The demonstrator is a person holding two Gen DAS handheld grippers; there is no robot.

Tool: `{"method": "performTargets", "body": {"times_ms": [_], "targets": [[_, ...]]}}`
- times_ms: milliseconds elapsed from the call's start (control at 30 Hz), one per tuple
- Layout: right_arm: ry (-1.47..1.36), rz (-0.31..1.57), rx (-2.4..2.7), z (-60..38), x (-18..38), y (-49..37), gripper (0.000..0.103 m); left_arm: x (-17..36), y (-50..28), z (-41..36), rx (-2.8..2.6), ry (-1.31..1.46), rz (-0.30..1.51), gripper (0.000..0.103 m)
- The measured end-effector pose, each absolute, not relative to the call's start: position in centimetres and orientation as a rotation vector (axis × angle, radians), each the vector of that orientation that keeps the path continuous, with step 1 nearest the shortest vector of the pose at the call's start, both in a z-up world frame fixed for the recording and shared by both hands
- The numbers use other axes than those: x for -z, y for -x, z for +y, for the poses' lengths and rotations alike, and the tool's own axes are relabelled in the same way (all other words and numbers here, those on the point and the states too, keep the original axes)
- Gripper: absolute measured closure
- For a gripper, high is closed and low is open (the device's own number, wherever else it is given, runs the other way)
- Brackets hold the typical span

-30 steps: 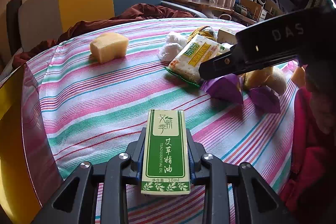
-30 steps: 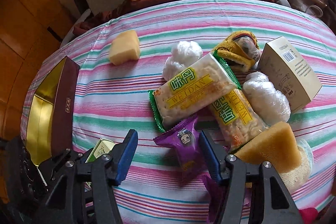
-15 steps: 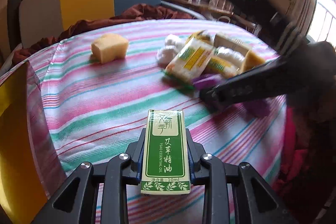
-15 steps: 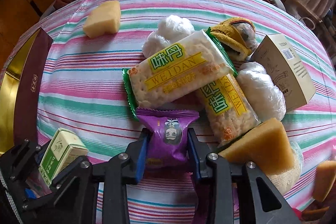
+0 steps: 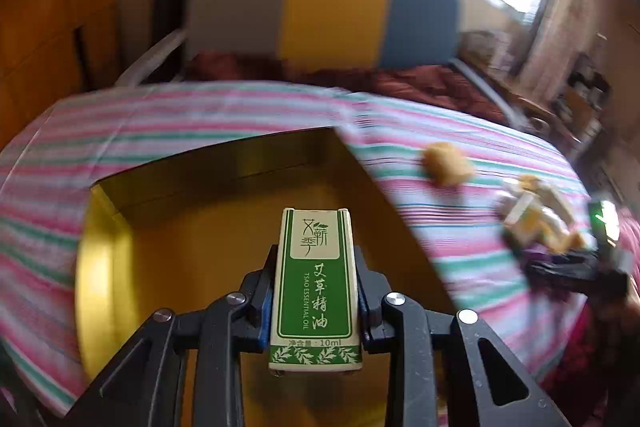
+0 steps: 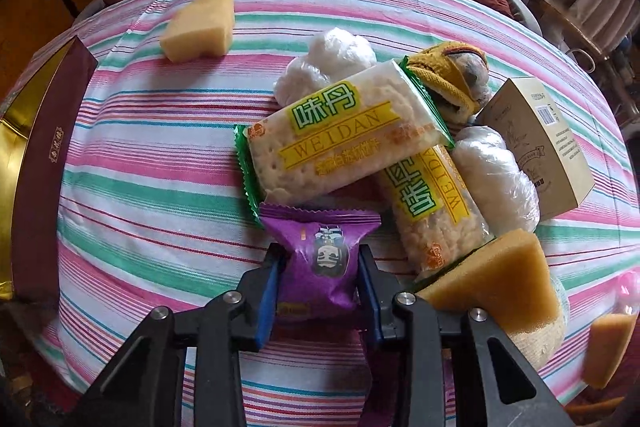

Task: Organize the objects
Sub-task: 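Drop the green box into the tray with left tool while right tool grasps purple snack, then lift the purple snack packet from the pile with the right tool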

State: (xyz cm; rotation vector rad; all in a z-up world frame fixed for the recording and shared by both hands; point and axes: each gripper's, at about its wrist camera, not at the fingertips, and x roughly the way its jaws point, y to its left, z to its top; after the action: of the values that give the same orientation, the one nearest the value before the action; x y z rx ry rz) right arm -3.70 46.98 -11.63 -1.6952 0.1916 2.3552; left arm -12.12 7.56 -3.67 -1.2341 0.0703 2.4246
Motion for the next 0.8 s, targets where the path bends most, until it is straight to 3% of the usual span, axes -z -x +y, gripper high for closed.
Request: {"method": "performTargets", "body": {"times_ms": [233, 400, 800], "targets": [[1.692, 0.164, -2.36, 46.6, 11.8, 4.3, 0.067, 7.4, 18.9, 3.7, -2.554, 1.383, 0.169, 0.072], [1.688, 0.153, -2.369, 46.9, 11.9, 4.3, 0.066, 8.5, 21.4, 2.9, -2.618, 1.422, 0.201, 0.062], [1.679, 0.083, -2.377, 46.3, 11.9, 4.3, 0.067, 5.0, 14.0, 2.1, -2.628, 1.276, 0.036, 0.06]]}}
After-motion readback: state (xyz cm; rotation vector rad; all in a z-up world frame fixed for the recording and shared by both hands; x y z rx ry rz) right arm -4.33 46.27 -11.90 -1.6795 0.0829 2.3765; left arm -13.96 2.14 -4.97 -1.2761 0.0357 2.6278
